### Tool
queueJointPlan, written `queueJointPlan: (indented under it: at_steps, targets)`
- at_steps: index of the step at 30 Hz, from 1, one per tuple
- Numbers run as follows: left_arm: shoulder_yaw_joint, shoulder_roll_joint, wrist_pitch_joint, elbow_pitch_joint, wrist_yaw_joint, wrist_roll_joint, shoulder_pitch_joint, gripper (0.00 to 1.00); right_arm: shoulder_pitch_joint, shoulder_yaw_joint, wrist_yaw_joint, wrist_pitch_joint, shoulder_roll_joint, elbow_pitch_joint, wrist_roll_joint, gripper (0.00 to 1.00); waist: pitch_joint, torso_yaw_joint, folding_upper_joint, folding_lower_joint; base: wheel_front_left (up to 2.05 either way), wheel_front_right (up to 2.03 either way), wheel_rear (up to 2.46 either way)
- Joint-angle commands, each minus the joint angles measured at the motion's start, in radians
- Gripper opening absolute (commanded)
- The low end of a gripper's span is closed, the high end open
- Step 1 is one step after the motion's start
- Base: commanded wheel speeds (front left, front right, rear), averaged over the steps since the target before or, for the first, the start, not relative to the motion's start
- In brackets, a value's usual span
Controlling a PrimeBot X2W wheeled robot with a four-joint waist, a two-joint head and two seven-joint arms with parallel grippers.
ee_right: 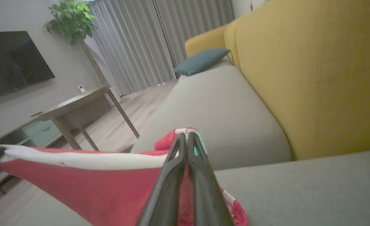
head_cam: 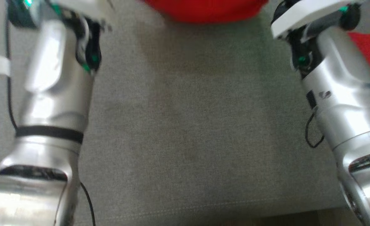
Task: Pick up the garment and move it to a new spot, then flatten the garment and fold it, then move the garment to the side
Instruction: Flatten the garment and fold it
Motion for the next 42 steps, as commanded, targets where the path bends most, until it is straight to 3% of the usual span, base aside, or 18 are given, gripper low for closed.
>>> queueJointPlan:
  at_steps: [1, 6, 10, 15, 21, 26, 30, 38, 42]
  targets:
    - [0.028, 0.031, -0.005, -0.014, -0.001, -0.003, -0.010, 0.00, -0.026, 0.017, 0.007, -0.014, 0.025, -0.017, 0.015, 0.00, 0.032, -0.002, 0.0000, 0.0000, 0.00, 0.00, 0.00]
    - [0.039, 0.020, -0.005, 0.082, -0.013, -0.025, 0.043, 0.00, 0.008, 0.120, 0.007, -0.043, 0.039, 0.054, 0.074, 0.00, 0.084, 0.000, 0.0000, 0.0000, 0.00, 0.00, 0.00]
    - [0.017, 0.019, -0.005, 0.114, -0.015, -0.043, 0.082, 0.00, 0.066, 0.173, 0.007, -0.058, 0.014, 0.042, 0.124, 0.00, 0.096, 0.009, 0.0000, 0.0000, 0.00, 0.00, 0.00]
    - [-0.020, 0.018, -0.005, -0.012, -0.025, -0.078, 0.220, 0.00, 0.195, 0.205, 0.007, -0.066, -0.044, -0.051, 0.185, 0.00, 0.062, 0.018, 0.0000, 0.0000, 0.00, 0.00, 0.00]
    - [-0.029, 0.018, -0.005, -0.233, -0.037, -0.034, 0.504, 0.00, 0.459, 0.191, 0.007, -0.067, -0.123, -0.235, 0.177, 0.00, -0.023, 0.018, 0.0000, 0.0000, 0.00, 0.00, 0.00]
    - [-0.017, 0.039, -0.005, -0.403, -0.043, 0.008, 0.747, 0.00, 0.696, 0.118, 0.007, -0.067, -0.165, -0.400, 0.122, 0.00, -0.089, 0.011, 0.0000, 0.0000, 0.00, 0.00, 0.00]
    - [-0.006, 0.052, -0.005, -0.557, -0.009, 0.024, 0.948, 0.00, 0.926, -0.007, 0.007, -0.031, -0.167, -0.576, 0.057, 0.00, -0.144, 0.008, 0.0000, 0.0000, 0.00, 0.00, 0.00]
    - [0.002, 0.062, 0.053, -0.792, 0.055, 0.010, 1.165, 0.00, 1.258, -0.209, 0.007, 0.175, -0.055, -0.925, -0.084, 0.00, -0.175, 0.008, 0.0000, 0.0000, 0.00, 0.00, 0.00]
    - [0.002, 0.069, 0.080, -0.869, 0.069, 0.010, 1.203, 0.00, 1.333, -0.251, 0.007, 0.249, -0.011, -1.035, -0.126, 0.00, -0.174, 0.005, 0.0000, 0.0000, 0.00, 0.00, 0.00]
